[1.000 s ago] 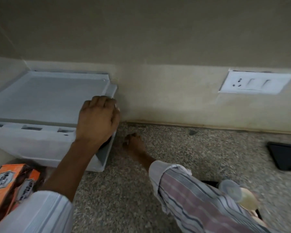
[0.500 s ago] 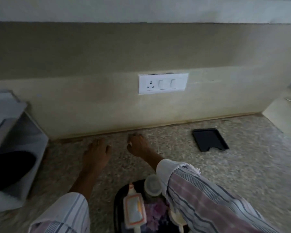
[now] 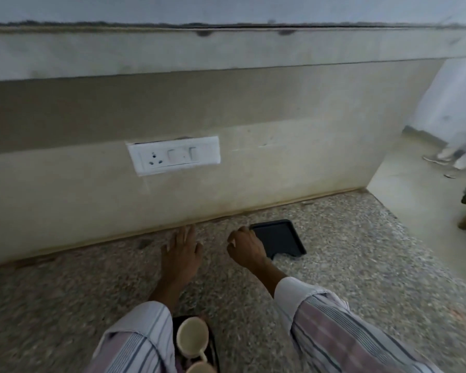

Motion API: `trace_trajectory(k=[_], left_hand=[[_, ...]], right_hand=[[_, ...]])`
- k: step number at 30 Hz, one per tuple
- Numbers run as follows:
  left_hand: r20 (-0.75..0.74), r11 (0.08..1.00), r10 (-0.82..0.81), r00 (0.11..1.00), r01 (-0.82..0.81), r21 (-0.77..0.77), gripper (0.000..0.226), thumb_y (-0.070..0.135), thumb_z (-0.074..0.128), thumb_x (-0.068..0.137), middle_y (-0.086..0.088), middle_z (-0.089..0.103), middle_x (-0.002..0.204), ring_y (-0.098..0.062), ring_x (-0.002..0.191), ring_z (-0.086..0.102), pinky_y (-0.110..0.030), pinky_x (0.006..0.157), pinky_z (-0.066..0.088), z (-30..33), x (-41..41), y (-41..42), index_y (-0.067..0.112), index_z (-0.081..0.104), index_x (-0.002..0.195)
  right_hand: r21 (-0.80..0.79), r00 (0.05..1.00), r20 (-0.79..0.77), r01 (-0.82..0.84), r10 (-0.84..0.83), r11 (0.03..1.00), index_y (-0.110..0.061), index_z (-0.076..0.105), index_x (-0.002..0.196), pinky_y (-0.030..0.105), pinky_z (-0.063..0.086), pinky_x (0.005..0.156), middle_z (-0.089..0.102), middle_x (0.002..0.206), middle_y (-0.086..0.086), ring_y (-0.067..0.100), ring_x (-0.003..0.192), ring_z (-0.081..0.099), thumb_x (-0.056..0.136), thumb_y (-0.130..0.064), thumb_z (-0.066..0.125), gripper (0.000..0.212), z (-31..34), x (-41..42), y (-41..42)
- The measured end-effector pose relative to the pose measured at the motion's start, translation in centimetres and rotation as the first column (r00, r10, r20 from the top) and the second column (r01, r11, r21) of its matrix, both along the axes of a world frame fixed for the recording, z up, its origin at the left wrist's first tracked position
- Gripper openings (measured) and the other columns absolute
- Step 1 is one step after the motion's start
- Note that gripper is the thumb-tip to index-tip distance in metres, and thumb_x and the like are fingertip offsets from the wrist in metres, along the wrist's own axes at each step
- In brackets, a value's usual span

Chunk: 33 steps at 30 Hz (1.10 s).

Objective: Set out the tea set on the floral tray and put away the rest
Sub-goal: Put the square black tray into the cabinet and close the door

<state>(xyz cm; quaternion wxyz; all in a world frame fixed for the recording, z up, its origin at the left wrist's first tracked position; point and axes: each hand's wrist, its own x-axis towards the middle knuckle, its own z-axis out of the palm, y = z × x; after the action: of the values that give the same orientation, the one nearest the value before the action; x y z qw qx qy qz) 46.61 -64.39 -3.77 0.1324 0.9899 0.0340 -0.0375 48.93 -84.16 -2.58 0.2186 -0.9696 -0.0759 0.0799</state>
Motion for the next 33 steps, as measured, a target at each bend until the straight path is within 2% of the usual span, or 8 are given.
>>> trace_trajectory(k=[9,12,14,17,21,25,29,33], left_hand=[[-0.099,0.995,-0.076,0.992,0.069,-0.074,0.058,0.043,0.026,0.105,-0.001,0.006,0.168,-0.029,0.154,0.011,-0.055,0.12,0.014,-4.7,0.9,-7.9,0.03,0.01,0.158],[-0.084,0.995,-0.066,0.994,0.059,-0.082,0.057,0.043,0.025,0.105,-0.002,0.005,0.168,-0.028,0.154,0.01,-0.054,0.123,0.013,-5.9,1.3,-9.7,0.028,0.011,0.159],[-0.072,0.996,-0.059,0.996,0.054,-0.065,0.057,0.043,0.024,0.105,-0.001,0.006,0.168,-0.027,0.154,0.009,-0.052,0.123,0.011,-6.9,1.5,-10.5,0.028,0.011,0.159],[-0.122,0.997,-0.076,0.99,0.072,-0.031,0.058,0.047,0.022,0.102,-0.003,0.018,0.166,-0.027,0.153,0.019,-0.058,0.121,0.014,-8.2,1.1,-11.1,0.029,0.02,0.157],[-0.104,0.999,0.015,0.995,-0.018,-0.027,0.056,0.048,0.033,0.093,-0.004,0.054,0.146,-0.03,0.134,0.052,-0.059,0.107,0.023,-11.0,1.4,-11.5,0.027,0.057,0.139],[-0.035,1.0,-0.004,0.999,0.005,0.028,0.054,0.049,0.036,0.093,-0.001,0.055,0.145,-0.026,0.134,0.053,-0.057,0.109,0.022,-10.9,1.1,-11.7,0.03,0.058,0.138],[-0.027,0.999,0.018,0.999,-0.017,0.044,0.054,0.049,0.034,0.094,0.0,0.054,0.147,-0.026,0.136,0.051,-0.058,0.109,0.022,-11.3,1.2,-11.8,0.03,0.057,0.139],[-0.056,0.999,-0.014,0.998,0.016,0.041,0.053,0.046,0.034,0.093,-0.001,0.055,0.146,-0.026,0.135,0.052,-0.058,0.109,0.022,-11.5,1.4,-11.6,0.029,0.059,0.136]], right_hand=[[-0.108,0.988,0.059,0.147,-0.141,0.983,-0.016,0.062,0.107,0.043,0.051,0.083,0.055,0.114,0.008,0.032,0.107,0.053,0.102,-0.027,0.041,0.024,-3.6,-0.6,-7.0],[-0.097,0.969,0.121,0.228,-0.216,0.969,-0.019,0.059,0.115,0.037,0.049,0.084,0.057,0.118,0.006,0.026,0.107,0.052,0.103,-0.027,0.043,0.022,-4.7,-0.9,-8.8],[-0.114,0.949,0.143,0.298,-0.281,0.948,-0.02,0.055,0.123,0.037,0.046,0.093,0.053,0.128,0.007,0.026,0.116,0.05,0.101,-0.03,0.048,0.025,-5.3,-0.6,-10.3],[-0.134,0.912,0.158,0.399,-0.378,0.907,-0.021,0.044,0.137,0.046,0.041,0.107,0.041,0.147,0.011,0.032,0.134,0.04,0.097,-0.035,0.051,0.043,-6.3,0.2,-12.6],[-0.035,0.855,0.032,0.518,-0.517,0.855,-0.022,0.034,0.145,0.052,0.037,0.109,0.038,0.15,0.017,0.039,0.138,0.036,0.097,-0.038,0.052,0.054,-7.7,1.8,-14.5],[0.051,0.857,-0.012,0.515,-0.515,0.856,-0.019,0.033,0.142,0.047,0.042,0.1,0.047,0.134,0.019,0.039,0.124,0.046,0.097,-0.032,0.052,0.05,-8.5,2.5,-14.8],[0.117,0.85,-0.113,0.526,-0.515,0.842,-0.014,0.04,0.137,0.047,0.042,0.102,0.048,0.133,0.021,0.04,0.124,0.048,0.095,-0.027,0.057,0.047,-8.7,3.3,-14.3],[0.161,0.845,-0.116,0.534,-0.522,0.83,-0.011,0.048,0.135,0.044,0.044,0.101,0.054,0.133,0.02,0.038,0.124,0.05,0.097,-0.02,0.053,0.039,-8.9,3.5,-13.7]])
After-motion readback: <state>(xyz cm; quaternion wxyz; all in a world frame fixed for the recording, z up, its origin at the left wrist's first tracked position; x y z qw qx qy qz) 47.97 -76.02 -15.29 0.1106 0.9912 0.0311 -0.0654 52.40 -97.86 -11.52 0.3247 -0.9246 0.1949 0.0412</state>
